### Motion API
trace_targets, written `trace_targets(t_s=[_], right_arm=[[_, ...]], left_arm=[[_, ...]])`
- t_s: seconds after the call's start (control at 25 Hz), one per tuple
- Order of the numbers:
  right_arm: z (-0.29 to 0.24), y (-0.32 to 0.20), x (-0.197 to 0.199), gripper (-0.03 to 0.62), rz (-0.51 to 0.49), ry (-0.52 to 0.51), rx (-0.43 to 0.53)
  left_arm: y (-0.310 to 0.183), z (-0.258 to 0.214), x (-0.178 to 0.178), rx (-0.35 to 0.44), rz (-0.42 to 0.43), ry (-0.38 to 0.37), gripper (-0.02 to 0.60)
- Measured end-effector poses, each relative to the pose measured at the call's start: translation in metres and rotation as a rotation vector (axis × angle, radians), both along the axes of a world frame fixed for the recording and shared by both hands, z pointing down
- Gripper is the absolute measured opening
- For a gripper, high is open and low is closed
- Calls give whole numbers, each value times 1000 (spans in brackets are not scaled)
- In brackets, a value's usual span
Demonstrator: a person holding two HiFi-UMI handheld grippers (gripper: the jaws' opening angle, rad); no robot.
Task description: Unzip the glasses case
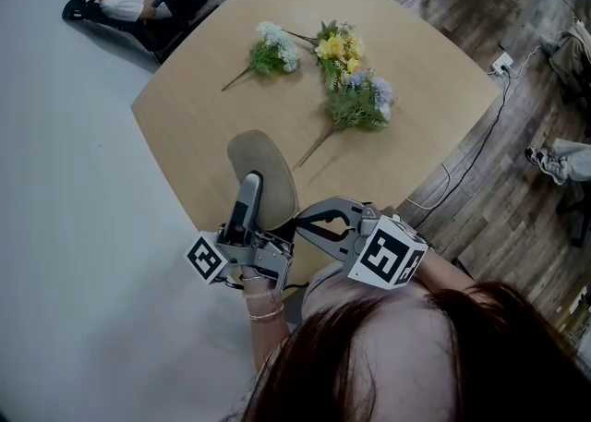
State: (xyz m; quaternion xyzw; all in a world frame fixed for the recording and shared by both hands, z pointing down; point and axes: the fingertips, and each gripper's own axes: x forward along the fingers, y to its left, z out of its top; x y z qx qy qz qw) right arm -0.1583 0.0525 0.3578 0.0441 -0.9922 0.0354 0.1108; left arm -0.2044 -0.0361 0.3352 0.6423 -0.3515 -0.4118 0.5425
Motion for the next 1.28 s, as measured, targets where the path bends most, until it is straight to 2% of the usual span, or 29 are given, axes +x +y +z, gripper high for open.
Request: trace_targets(t_s=[0.68, 1.28], right_arm=[[13, 17, -5, 14, -69, 104, 32], [30, 22, -2, 14, -149, 197, 48]], left_arm=[[-1, 15, 6, -51, 5, -58, 279], [-3, 36, 19, -98, 47, -135, 279]])
